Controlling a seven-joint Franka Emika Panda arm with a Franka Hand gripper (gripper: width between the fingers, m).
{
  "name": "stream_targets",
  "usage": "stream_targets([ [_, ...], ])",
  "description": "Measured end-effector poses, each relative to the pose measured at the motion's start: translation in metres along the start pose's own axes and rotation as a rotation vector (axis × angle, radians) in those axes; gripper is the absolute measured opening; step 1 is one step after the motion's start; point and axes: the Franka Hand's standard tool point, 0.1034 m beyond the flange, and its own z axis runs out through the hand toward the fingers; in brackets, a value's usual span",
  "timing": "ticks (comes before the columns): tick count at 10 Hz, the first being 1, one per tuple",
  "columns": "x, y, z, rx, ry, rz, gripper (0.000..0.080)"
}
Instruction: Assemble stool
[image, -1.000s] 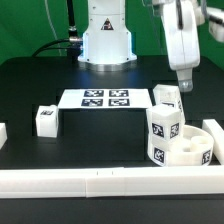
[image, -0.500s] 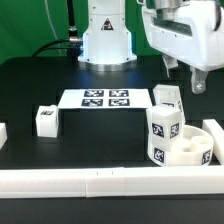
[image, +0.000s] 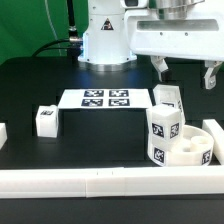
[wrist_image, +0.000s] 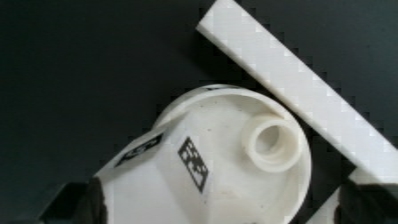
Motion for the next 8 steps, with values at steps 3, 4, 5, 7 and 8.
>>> stream_targets([
  [3,-0.001,-0.003,-0.003,-0.063,0.020,-0.417,0.0649],
  [4,-0.001,-0.005,-0.007,-0.088,0.010,-0.542,0.0649],
  [5,-0.001,-0.009,-0.011,-0.106,0.005,-0.621,0.0649],
  [7,0.001,-0.008,-0.010,-0.105,0.004,-0.761,0.0649],
  [8,0.002,-0.008,-0.010,-0.105,0.002,-0.794,0.0649],
])
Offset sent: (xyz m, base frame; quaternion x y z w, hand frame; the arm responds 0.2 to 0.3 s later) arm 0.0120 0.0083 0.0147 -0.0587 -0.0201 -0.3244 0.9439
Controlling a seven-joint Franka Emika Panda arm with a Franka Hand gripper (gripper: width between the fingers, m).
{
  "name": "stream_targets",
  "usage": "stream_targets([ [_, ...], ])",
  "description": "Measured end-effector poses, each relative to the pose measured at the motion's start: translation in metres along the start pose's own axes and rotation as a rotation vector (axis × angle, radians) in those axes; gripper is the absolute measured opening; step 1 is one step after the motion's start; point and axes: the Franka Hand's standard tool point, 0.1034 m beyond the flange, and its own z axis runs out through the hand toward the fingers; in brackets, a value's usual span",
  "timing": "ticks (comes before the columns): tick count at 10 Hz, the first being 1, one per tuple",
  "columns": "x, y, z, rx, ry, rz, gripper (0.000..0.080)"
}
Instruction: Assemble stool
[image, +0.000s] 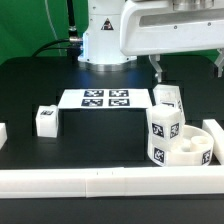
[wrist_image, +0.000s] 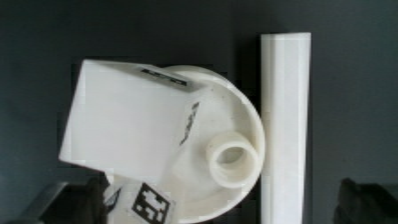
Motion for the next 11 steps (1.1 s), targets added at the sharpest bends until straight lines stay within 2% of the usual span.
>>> stream_targets([
  [4,0.001,0.004,0.006,-0.014,0.021,-0.500,0.0649],
  [9,0.000,0.010,0.009,-0.022,0.008,-0.747,0.0649],
  [11,-0.002,0.012,0.012,-0.041,0.012,-0.892,0.0649],
])
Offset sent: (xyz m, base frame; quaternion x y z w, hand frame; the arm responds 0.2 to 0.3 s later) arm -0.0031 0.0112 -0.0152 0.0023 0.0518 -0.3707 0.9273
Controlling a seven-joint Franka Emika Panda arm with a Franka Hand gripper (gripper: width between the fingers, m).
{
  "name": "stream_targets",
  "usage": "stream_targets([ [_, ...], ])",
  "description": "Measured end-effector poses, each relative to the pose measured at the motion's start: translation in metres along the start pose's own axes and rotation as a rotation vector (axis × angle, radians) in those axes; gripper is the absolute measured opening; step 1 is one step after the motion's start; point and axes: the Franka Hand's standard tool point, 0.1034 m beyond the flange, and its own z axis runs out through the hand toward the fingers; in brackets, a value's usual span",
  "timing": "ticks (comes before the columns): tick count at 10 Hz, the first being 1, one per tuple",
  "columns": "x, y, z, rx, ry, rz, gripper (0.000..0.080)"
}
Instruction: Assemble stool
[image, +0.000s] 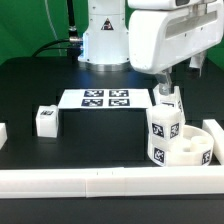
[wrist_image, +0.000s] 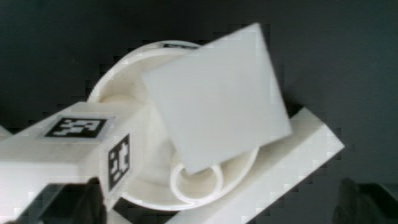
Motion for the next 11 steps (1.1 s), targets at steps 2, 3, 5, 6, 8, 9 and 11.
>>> stream_targets([
  [2,-0.007,-0.002,0.005,0.001,-0.015,-0.130,0.0649],
  [3,-0.009,0.000,0.007,-0.015,-0.014,-0.236,0.0649],
  [5,-0.015,-0.001,0.012,-0.026,-0.011,-0.337,0.0649],
  [6,-0.015,-0.001,0.013,-0.029,-0.010,-0.333,0.0649],
  [8,-0.018,-0.004,0.018,-0.029,-0.012,-0.321,0.0649],
  [9,-0.019,-0.004,0.021,-0.027,-0.015,-0.317,0.0649],
  [11,-0.021,-0.005,0.024,-0.022,-0.020,-0.311,0.0649],
])
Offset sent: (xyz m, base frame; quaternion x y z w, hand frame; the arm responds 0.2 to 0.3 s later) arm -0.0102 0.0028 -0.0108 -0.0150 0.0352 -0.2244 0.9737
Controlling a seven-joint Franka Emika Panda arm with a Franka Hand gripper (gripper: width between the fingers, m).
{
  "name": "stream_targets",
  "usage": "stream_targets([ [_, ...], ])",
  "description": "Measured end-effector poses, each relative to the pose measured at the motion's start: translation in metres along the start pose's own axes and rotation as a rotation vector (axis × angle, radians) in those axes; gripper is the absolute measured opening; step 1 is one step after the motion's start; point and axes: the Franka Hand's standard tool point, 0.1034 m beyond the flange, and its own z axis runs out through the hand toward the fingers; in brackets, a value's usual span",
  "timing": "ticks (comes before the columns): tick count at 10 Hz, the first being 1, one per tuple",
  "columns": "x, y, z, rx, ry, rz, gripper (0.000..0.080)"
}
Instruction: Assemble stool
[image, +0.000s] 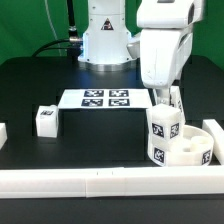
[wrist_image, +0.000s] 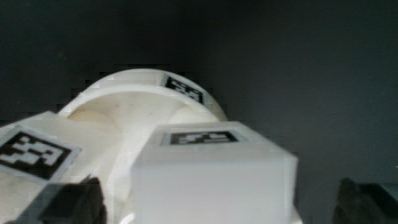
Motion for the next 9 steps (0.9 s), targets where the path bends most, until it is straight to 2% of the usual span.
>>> stream_targets([
  [2,-0.0001,-0.0004,0.0009,0.001,-0.001,0.007,0.0383],
  [3,-0.0008,-0.0001,0.0009,0.002,-0.001,0.017,0.0383],
  [4,-0.0010,0.0000,0.0009,0.002,-0.002,0.044,0.0335],
  [7,-0.0011,0.0000,0.0009,0.002,-0.001,0.180,0.0335],
  [9,-0.0012,-0.0022,0.0023,0.006,-0.003,0.380,0.0335],
])
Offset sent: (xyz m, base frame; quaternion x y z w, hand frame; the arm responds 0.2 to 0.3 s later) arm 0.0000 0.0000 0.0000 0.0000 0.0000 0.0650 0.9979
